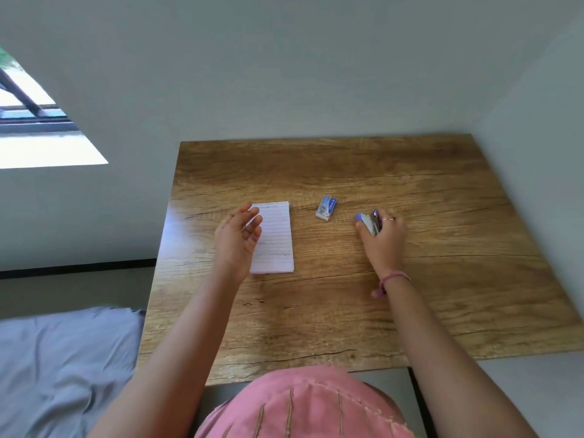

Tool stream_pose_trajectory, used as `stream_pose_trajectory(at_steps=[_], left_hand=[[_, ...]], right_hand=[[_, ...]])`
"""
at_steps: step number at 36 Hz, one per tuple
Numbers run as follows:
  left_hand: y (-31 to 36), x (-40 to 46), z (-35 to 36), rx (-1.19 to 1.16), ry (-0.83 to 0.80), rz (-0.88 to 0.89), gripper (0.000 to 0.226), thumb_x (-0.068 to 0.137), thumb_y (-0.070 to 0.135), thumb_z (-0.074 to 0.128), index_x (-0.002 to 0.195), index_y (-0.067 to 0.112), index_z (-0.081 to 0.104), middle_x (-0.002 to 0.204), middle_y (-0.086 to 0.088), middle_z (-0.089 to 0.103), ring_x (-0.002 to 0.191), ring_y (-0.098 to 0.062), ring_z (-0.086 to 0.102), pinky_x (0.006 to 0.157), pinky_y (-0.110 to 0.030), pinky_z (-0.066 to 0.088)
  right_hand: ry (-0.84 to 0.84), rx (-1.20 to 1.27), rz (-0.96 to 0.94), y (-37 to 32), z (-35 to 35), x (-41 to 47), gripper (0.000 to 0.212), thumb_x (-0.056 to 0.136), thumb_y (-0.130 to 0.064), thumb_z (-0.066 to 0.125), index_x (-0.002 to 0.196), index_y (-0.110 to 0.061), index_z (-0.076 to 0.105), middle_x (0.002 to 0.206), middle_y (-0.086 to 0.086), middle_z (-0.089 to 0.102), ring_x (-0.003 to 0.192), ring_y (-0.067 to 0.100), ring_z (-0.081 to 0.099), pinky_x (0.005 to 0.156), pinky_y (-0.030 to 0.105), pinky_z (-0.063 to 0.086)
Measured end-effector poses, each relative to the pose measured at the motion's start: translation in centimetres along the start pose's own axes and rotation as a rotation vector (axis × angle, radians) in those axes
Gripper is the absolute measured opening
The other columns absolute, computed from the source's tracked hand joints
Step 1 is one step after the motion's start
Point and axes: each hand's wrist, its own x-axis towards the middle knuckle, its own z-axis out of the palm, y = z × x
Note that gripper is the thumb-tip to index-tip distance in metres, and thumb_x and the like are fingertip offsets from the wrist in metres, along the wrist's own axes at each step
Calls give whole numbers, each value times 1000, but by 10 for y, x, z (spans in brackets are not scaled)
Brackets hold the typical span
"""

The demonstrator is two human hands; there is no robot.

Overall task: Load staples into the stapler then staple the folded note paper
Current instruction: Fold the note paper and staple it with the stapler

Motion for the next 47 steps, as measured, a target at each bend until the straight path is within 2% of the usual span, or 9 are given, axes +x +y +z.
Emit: stream_pose_trajectory(at_steps=[6, 9, 14, 17, 24, 27, 32, 40, 47], left_hand=[[8, -1, -8, -52, 63, 5, 15, 93, 3, 55, 104, 8, 64, 88, -5, 69, 68, -10, 67, 57, -17, 53], [12, 1, -10, -32, 92, 7, 14, 94, 3, 54, 103, 9, 63, 86, -4, 69, 70, -11, 64, 60, -18, 52], [11, 7, -14, 436, 174, 136, 22, 89, 5, 51, 105, 15, 63, 90, 1, 66, 80, -16, 58, 66, -23, 51], [10, 8, -15, 677, 155, 96, 33, 87, 10, 57, 120, 12, 55, 118, -6, 63, 107, -24, 60, 95, -40, 51], [7, 11, -13, 835, 69, 28, 33, 83, -4, 59, 107, 17, 52, 104, -2, 63, 90, -14, 61, 72, -33, 53], [6, 7, -19, 795, 1, 53, 34, 83, -5, 62, 101, 23, 56, 108, -6, 65, 97, -21, 64, 86, -42, 55], [1, -1, -24, 695, -225, -43, 41, 87, -8, 60, 108, 27, 66, 114, -8, 67, 99, -21, 68, 80, -36, 59], [0, -8, -20, 439, -414, -156, 48, 81, -11, 65, 120, 17, 64, 119, -6, 70, 105, -21, 69, 74, -31, 59], [-5, -18, 0, 436, -552, -192, 67, 64, -9, 74, 126, 15, 60, 117, 0, 71, 107, -17, 68, 75, -28, 58]], right_hand=[[79, -220, -3, -21, 1, -12, 61, 83, -36, 69, 135, -12, 48, 132, 13, 47, 125, 32, 42, 104, 47, 32], [89, -144, -157, -37, 7, -28, 55, 85, -28, 68, 133, -12, 50, 128, 12, 49, 118, 27, 46, 98, 41, 38], [-162, 32, -226, -62, 30, -50, 40, 89, -23, 65, 127, -13, 56, 122, 3, 51, 73, -3, 51, 62, 3, 42], [-326, 86, -164, -70, 46, -58, 44, 87, -27, 67, 126, -9, 57, 119, 5, 58, 84, 5, 60, 72, 11, 48], [-414, 79, -122, -81, 60, -62, 52, 80, -24, 76, 125, -8, 56, 116, 8, 55, 80, 5, 54, 74, 15, 41], [-422, 106, -90, -80, 59, -59, 51, 80, -16, 75, 126, -6, 55, 113, 7, 56, 81, 6, 56, 72, 10, 43], [-460, 274, 19, -76, 52, -56, 44, 81, -12, 73, 123, -9, 59, 87, -13, 58, 74, 0, 59, 61, 8, 48], [-517, 542, 143, -63, 26, -44, 42, 78, -28, 78, 116, -21, 61, 97, -4, 71, 87, 4, 68, 64, 15, 53], [-545, 748, 343, -52, 1, -29, 26, 81, -23, 76, 104, -15, 70, 103, 3, 75, 104, 22, 67, 98, 47, 49]])
